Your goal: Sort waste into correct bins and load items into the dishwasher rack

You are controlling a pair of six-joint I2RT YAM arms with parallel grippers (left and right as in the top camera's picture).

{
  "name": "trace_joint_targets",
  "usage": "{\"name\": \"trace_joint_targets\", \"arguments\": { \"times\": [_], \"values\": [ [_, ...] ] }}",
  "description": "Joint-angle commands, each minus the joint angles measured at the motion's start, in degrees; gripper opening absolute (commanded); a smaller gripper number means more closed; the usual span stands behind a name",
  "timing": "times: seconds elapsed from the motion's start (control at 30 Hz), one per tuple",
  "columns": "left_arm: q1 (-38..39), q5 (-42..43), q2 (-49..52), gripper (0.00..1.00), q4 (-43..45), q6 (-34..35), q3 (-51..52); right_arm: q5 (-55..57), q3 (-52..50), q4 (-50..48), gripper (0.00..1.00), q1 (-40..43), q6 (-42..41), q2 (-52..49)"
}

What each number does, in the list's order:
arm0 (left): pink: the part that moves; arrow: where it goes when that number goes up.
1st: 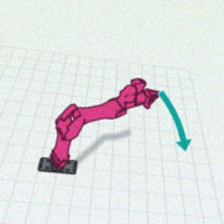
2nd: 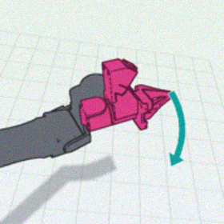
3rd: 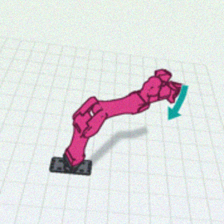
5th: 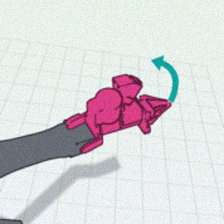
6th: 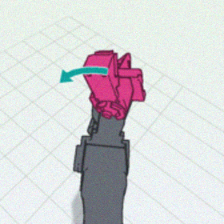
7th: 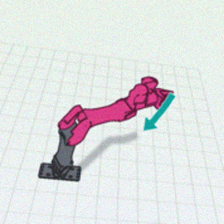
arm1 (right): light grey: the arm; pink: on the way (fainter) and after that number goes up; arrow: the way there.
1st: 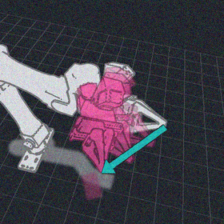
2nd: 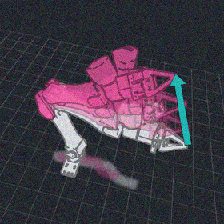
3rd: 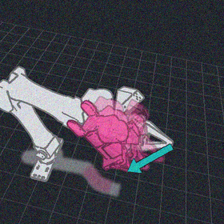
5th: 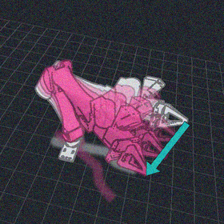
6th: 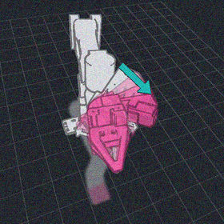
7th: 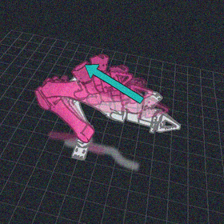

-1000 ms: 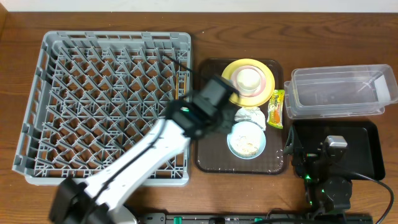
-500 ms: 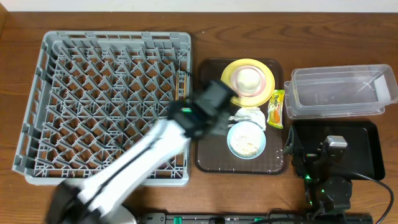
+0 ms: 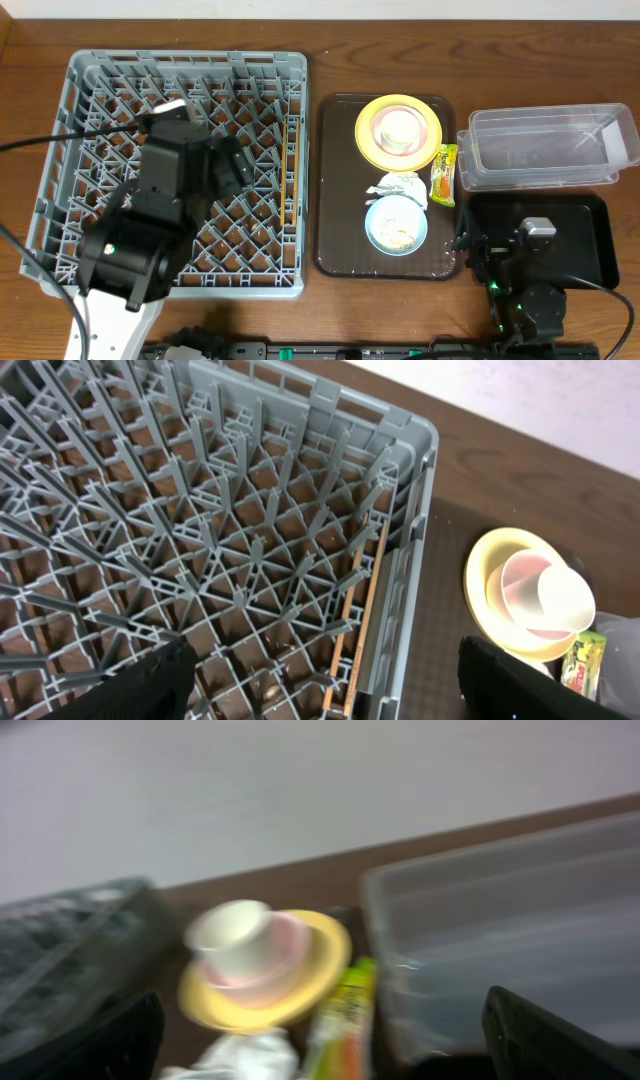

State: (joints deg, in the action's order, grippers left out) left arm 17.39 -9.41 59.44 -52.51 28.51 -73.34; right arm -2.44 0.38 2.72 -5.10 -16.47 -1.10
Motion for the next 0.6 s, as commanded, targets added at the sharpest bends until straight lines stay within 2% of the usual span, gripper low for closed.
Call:
{"name": "trace_joint_targets", "arguments": {
  "times": [0.0,0.13,0.27,0.43,0.57],
  "values": [
    [-0.33,-0.7,-0.85,0.87,-0.17,-0.33,-0.83,-10.43,1.2,1.31,0.99,0.28,-4.13,-0.04],
    [-0.33,-0.7,-0.59,0.87,-0.2,-0.33,-0.83,-10.71,8.09,11.06,0.99,0.26,-4.31,-2.75],
    [-0.33,-0.7,-0.22,0.88,-0.2,-0.33,-0.83,-10.69,19.61,19.74,0.99,0.26,-4.04,-12.15],
    [-0.33,-0.7,0.04,0.89,-0.17,-0.33,-0.81,-10.71,39.34,33.81,0.99,0.24,0.26,-33.03],
    [-0.33,-0.7,0.04,0.89,-0.17,-0.33,-0.79,-11.17,56.74,47.39,0.99,-0.07,0.48,-51.01]
  ]
}}
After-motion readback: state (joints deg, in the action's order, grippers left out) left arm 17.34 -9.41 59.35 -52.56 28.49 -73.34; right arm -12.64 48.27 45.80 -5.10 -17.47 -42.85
